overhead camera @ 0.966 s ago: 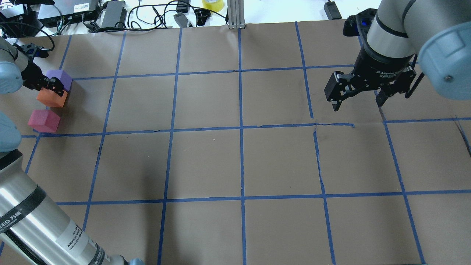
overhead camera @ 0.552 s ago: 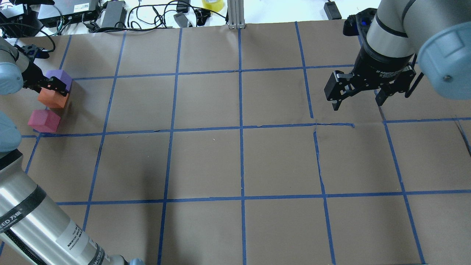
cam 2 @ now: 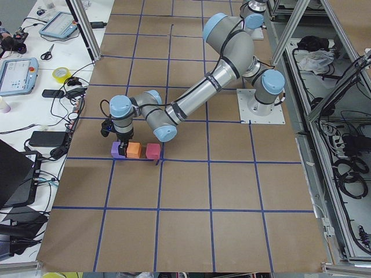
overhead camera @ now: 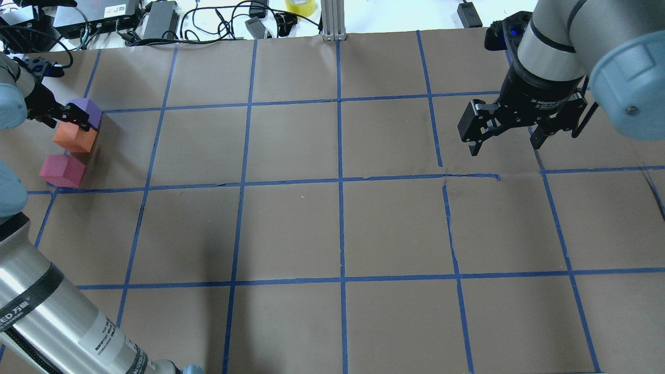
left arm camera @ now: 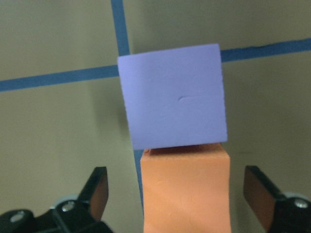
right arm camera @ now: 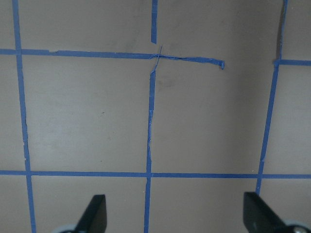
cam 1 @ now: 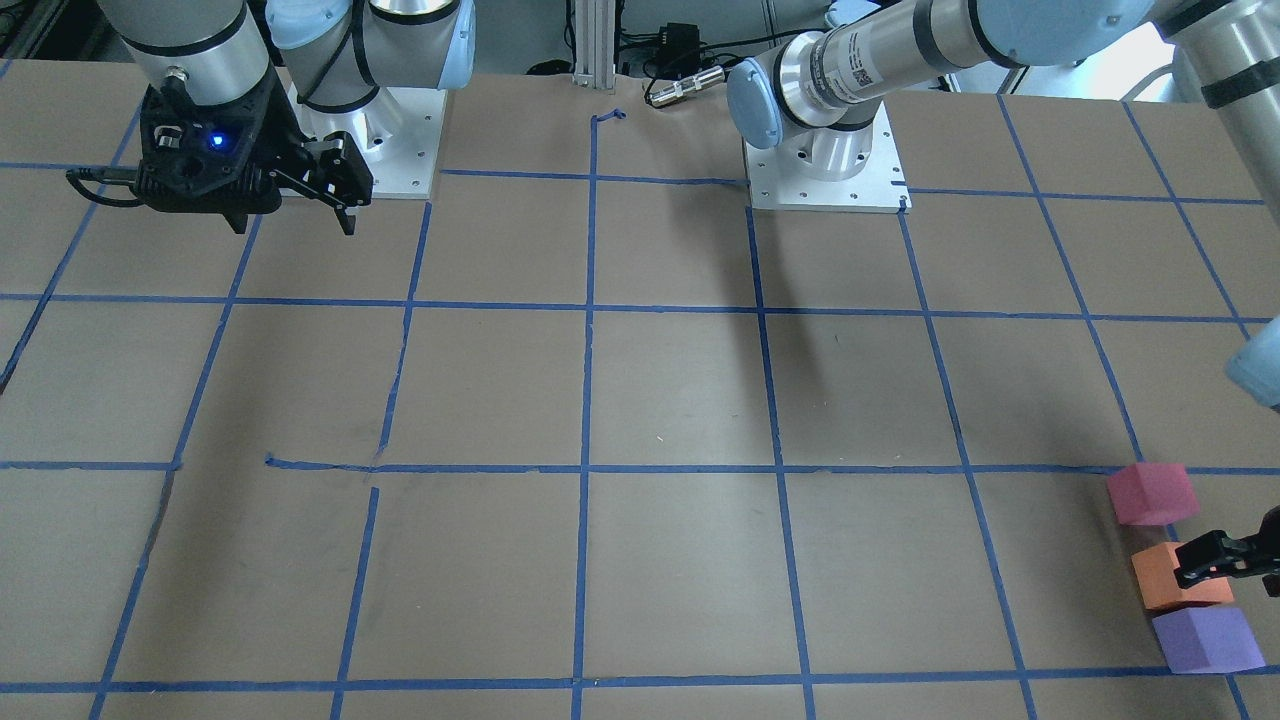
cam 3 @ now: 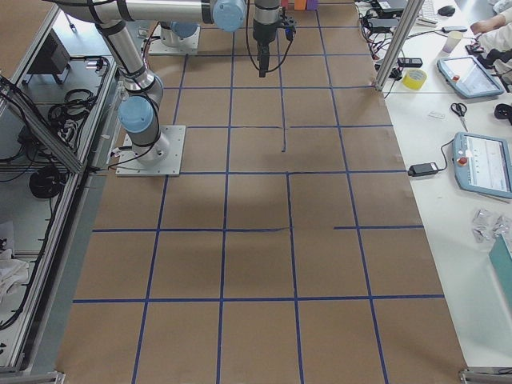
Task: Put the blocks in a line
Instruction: 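Open the left gripper to release the orange cube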
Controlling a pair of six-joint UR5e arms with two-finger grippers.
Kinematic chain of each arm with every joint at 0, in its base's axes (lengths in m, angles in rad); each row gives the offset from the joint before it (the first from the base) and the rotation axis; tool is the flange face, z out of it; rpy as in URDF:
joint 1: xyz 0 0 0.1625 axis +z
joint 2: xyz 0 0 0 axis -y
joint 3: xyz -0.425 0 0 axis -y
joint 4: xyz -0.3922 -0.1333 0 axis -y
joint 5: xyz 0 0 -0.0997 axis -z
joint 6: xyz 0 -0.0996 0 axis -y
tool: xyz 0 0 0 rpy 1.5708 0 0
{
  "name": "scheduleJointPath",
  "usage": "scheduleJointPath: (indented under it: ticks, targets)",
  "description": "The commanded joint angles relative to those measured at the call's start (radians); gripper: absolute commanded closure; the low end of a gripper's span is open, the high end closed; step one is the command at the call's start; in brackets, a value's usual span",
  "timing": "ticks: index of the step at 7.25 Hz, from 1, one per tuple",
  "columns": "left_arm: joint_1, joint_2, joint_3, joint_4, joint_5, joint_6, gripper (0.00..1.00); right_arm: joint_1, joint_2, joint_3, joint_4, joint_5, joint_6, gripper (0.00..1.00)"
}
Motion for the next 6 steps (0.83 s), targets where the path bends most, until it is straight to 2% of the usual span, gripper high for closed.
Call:
scheduleJointPath:
  ticks: [1, 2, 3, 5, 6]
  targets:
    - [-0.012, 0.134, 0.034, -0.189, 0.004, -0.001, 0.0, 0.0, -0.003, 0.0, 0.001, 0.002, 0.001, 0.0]
    - [-0.012, 0.214, 0.025, -0.314, 0.007, 0.004, 0.0, -0.003, -0.003, -0.002, -0.022, 0.003, -0.002, 0.0]
    - [-0.009, 0.29, 0.017, -0.397, 0.01, 0.004, 0.0, -0.003, -0.003, 0.0, -0.1, 0.003, -0.004, 0.0]
    - [-0.012, 0.435, 0.011, -0.576, 0.015, -0.013, 0.0, -0.003, -0.005, -0.002, -0.107, 0.011, 0.0, 0.0]
    - [-0.012, 0.488, -0.01, -0.624, 0.016, -0.012, 0.0, -0.002, -0.007, -0.002, -0.107, 0.018, -0.002, 0.0]
